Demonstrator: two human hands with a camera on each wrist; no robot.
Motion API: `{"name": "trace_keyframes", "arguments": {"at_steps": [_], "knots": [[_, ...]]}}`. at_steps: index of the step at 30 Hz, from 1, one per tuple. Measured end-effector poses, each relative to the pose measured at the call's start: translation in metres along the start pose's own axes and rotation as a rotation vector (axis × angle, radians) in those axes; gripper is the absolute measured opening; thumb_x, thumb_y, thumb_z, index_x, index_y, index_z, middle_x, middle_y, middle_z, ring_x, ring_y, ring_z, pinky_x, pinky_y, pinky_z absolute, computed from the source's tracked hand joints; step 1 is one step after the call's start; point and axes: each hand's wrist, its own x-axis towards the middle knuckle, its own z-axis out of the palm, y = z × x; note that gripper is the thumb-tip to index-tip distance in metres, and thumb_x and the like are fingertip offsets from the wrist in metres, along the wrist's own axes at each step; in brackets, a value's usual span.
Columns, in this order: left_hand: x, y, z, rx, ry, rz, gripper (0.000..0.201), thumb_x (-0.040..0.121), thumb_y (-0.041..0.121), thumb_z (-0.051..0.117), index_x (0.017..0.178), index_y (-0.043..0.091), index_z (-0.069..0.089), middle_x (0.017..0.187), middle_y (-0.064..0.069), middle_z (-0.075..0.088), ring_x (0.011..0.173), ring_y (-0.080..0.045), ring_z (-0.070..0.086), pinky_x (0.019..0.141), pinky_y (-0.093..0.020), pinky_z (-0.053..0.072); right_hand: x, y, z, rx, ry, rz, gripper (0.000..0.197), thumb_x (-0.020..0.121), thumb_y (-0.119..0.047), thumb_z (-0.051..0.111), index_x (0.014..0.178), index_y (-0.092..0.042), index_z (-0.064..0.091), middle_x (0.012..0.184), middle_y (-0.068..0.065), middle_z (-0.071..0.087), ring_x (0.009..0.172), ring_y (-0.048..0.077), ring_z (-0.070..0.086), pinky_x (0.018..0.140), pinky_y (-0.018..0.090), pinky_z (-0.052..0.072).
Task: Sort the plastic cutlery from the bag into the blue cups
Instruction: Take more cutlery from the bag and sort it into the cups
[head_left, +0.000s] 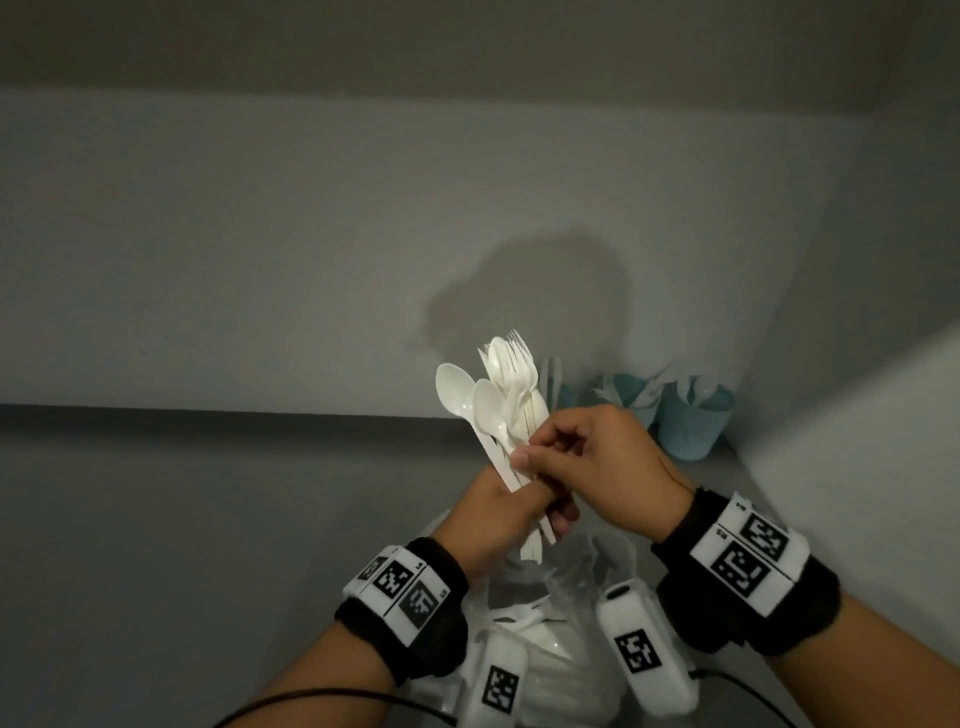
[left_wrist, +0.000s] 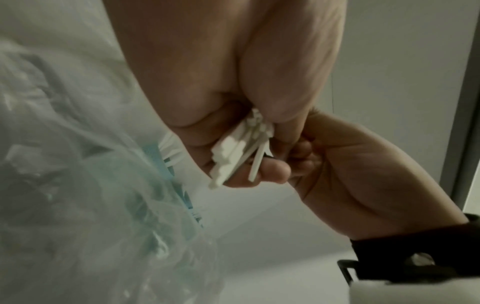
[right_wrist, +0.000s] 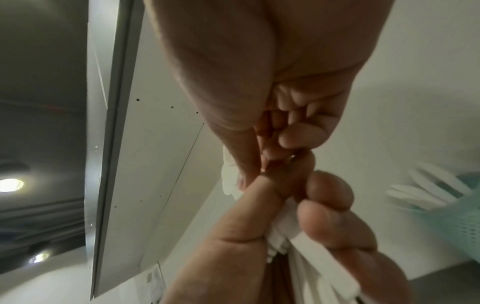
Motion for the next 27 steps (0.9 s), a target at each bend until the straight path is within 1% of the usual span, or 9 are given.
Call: {"name": "trace_keyframes", "arguments": {"at_steps": [4, 8, 11, 15, 19, 20, 22, 25, 27], "knots": [[-0.004, 0.002, -0.007, -0.05, -0.065, -0.038, 0.014, 0.088, 0.008, 0.052, 0.081, 0.01, 0.064, 0.062, -0.003, 0.062, 0.054, -0.014, 0.056, 0.054, -0.022, 0.049, -0.001, 0.003, 0.002, 0.145, -0.014, 0.034, 0.018, 0.081, -0.024, 0.072, 0.078, -0.007, 0.068, 0.057, 0.005, 0.065, 0.045, 0.016, 0.059, 0.044, 0.013, 0.042], [-0.006, -0.002, -0.01, -0.054, -0.074, -0.03, 0.019, 0.097, 0.017, 0.05, 0.083, 0.012, 0.062, 0.067, -0.004, 0.061, 0.056, -0.014, 0.055, 0.057, -0.023, 0.048, 0.003, 0.006, 0.009, 0.225, 0.127, 0.037, 0.014, 0.082, -0.022, 0.071, 0.077, -0.009, 0.067, 0.059, -0.001, 0.061, 0.042, 0.004, 0.053, 0.046, 0.016, 0.042], [-0.005, -0.009, -0.011, -0.044, -0.07, -0.055, 0.02, 0.096, 0.025, 0.05, 0.085, 0.011, 0.061, 0.069, -0.006, 0.062, 0.058, -0.016, 0.057, 0.059, -0.025, 0.048, 0.007, 0.005, 0.01, 0.233, 0.188, 0.025, 0.016, 0.08, -0.026, 0.072, 0.079, -0.011, 0.067, 0.058, -0.004, 0.058, 0.044, 0.007, 0.053, 0.05, 0.022, 0.047], [-0.003, -0.013, -0.009, 0.0, -0.059, -0.057, 0.019, 0.092, 0.022, 0.052, 0.082, 0.008, 0.059, 0.066, -0.006, 0.062, 0.058, -0.017, 0.057, 0.06, -0.027, 0.048, 0.011, 0.001, 0.011, 0.2, 0.21, 0.017, 0.017, 0.073, -0.027, 0.078, 0.072, -0.017, 0.065, 0.056, -0.006, 0.056, 0.049, 0.01, 0.054, 0.053, 0.023, 0.048], [0.0, -0.009, -0.008, 0.047, -0.037, -0.039, 0.026, 0.095, 0.004, 0.043, 0.076, 0.009, 0.059, 0.058, -0.004, 0.059, 0.053, -0.013, 0.056, 0.055, -0.019, 0.044, 0.01, -0.004, 0.015, 0.108, 0.194, 0.013, 0.024, 0.072, -0.029, 0.079, 0.09, -0.016, 0.072, 0.073, -0.002, 0.069, 0.064, 0.007, 0.064, 0.063, 0.012, 0.052], [0.001, -0.009, -0.009, 0.056, -0.039, -0.038, 0.026, 0.095, 0.002, 0.042, 0.077, 0.008, 0.059, 0.057, -0.004, 0.059, 0.053, -0.012, 0.056, 0.055, -0.019, 0.044, 0.01, -0.005, 0.017, 0.089, 0.186, 0.014, 0.026, 0.072, -0.029, 0.079, 0.093, -0.015, 0.073, 0.077, 0.0, 0.07, 0.067, 0.008, 0.066, 0.066, 0.013, 0.053], [0.001, -0.009, -0.01, 0.061, -0.044, -0.033, 0.022, 0.094, 0.005, 0.044, 0.078, 0.007, 0.06, 0.058, -0.004, 0.06, 0.055, -0.014, 0.056, 0.056, -0.021, 0.045, 0.011, -0.008, 0.018, 0.08, 0.188, 0.026, 0.019, 0.075, -0.026, 0.076, 0.087, -0.013, 0.072, 0.072, 0.003, 0.069, 0.064, 0.011, 0.064, 0.066, 0.019, 0.053], [0.0, -0.012, -0.012, 0.068, -0.053, -0.049, 0.024, 0.094, 0.007, 0.045, 0.076, 0.01, 0.062, 0.06, -0.004, 0.062, 0.057, -0.018, 0.058, 0.058, -0.026, 0.045, 0.015, -0.006, 0.021, 0.145, 0.148, 0.077, 0.015, 0.08, -0.02, 0.07, 0.069, -0.011, 0.063, 0.055, -0.001, 0.052, 0.052, 0.012, 0.048, 0.059, 0.03, 0.048], [-0.002, -0.012, -0.014, 0.076, -0.061, -0.061, 0.024, 0.096, 0.006, 0.044, 0.079, 0.009, 0.061, 0.06, 0.0, 0.063, 0.054, -0.013, 0.058, 0.054, -0.021, 0.043, 0.017, -0.005, 0.022, 0.227, 0.094, 0.142, 0.019, 0.082, -0.017, 0.068, 0.068, -0.012, 0.055, 0.054, -0.003, 0.044, 0.051, 0.013, 0.043, 0.055, 0.029, 0.043]]}}
